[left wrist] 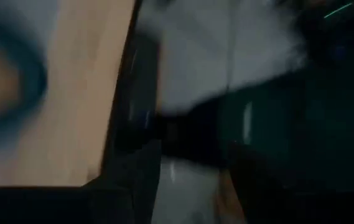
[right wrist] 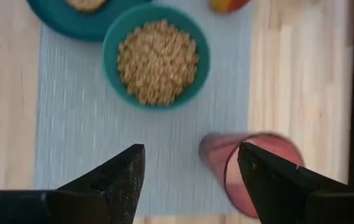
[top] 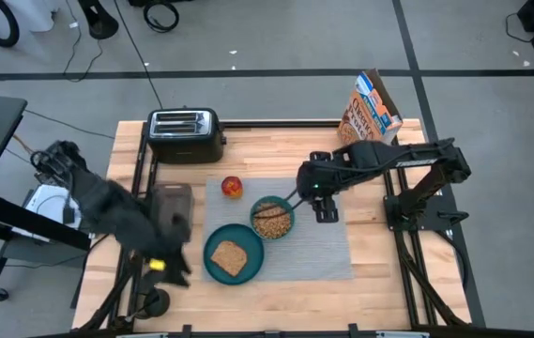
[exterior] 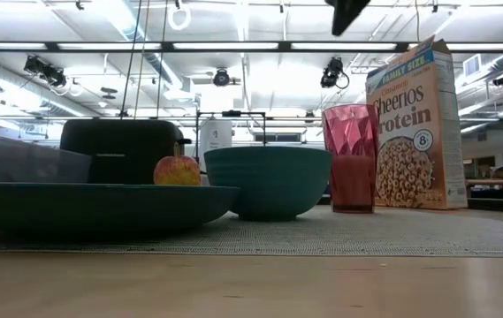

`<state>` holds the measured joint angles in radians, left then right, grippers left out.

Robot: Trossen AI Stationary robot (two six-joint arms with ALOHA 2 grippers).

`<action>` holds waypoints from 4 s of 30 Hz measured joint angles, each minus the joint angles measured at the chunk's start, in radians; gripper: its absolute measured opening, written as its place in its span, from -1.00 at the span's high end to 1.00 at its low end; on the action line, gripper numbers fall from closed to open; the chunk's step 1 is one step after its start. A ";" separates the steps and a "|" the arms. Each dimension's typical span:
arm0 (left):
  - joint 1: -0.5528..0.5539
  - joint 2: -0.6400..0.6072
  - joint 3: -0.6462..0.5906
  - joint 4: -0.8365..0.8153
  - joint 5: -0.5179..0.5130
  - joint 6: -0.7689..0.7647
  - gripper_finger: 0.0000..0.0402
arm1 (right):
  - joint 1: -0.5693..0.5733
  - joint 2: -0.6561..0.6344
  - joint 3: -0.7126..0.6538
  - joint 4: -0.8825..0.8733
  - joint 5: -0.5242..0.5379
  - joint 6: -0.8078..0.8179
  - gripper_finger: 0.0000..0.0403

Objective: Arrange a breakfast setting
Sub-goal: Put the spoon on the mat

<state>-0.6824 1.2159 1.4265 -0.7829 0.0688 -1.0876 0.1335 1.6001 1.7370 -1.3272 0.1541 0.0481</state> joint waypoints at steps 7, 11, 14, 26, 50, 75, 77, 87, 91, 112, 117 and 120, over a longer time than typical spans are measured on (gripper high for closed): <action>-0.144 0.159 0.000 -0.261 0.254 -0.365 0.05 | 0.024 0.000 -0.001 0.142 0.064 -0.014 -0.30; -0.211 0.240 -0.001 -0.274 0.324 -0.447 -0.07 | 0.025 0.000 -0.001 0.205 0.064 -0.015 -0.30; -0.253 0.295 0.000 -0.283 0.384 -0.449 -0.19 | 0.034 0.000 -0.001 0.207 0.078 -0.036 -0.30; -0.354 0.386 0.032 -0.230 0.456 -0.382 -0.07 | 0.087 0.000 -0.002 0.196 0.131 -0.026 -0.30; -0.387 0.493 0.130 -0.542 0.404 -0.077 0.06 | 0.109 0.001 -0.002 0.116 0.151 -0.013 -0.30; -0.477 0.521 0.137 -0.570 0.302 0.282 0.06 | 0.107 0.001 -0.002 0.100 0.170 0.038 -0.30; -0.446 0.520 0.137 -0.560 0.310 0.251 0.06 | 0.107 0.001 -0.002 0.097 0.170 0.037 -0.30; -0.197 0.524 0.137 -0.515 0.511 0.037 0.06 | 0.100 0.001 -0.002 0.100 0.164 0.038 -0.30; -0.143 0.573 0.137 -0.512 0.601 0.032 0.06 | 0.100 0.001 -0.002 0.099 0.159 0.037 -0.30; -0.207 0.613 -0.060 -0.557 0.765 -0.030 0.05 | 0.120 0.001 -0.002 0.074 0.119 0.009 -0.30; -0.225 0.613 -0.146 -0.498 0.774 -0.058 0.05 | 0.120 0.001 -0.002 0.053 0.114 0.009 -0.30; -0.237 0.613 -0.178 -0.476 0.789 -0.061 0.05 | 0.120 0.001 -0.002 0.043 0.107 0.009 -0.30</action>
<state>-0.9197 1.8294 1.2481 -1.2591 0.8576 -1.1487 0.2535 1.6012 1.7351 -1.2844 0.2607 0.0570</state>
